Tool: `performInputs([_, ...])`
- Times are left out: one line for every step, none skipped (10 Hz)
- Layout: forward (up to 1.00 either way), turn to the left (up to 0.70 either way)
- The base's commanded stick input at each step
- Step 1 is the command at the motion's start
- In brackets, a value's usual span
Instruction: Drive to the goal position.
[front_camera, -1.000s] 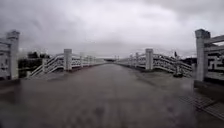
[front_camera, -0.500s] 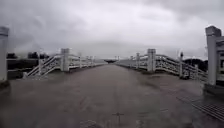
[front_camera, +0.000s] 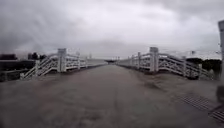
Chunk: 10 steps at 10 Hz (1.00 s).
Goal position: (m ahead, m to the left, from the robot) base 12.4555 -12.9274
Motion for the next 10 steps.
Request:
performInputs([0.69, -0.14])
performInputs([0.69, -0.14])
performInputs([0.69, -0.14])
performInputs([0.69, -0.14])
performInputs([0.69, -0.14])
performInputs([0.69, -0.14])
performInputs([0.69, -0.14])
performInputs([0.69, -0.14])
performInputs([0.69, -0.14])
performInputs([0.69, -0.14])
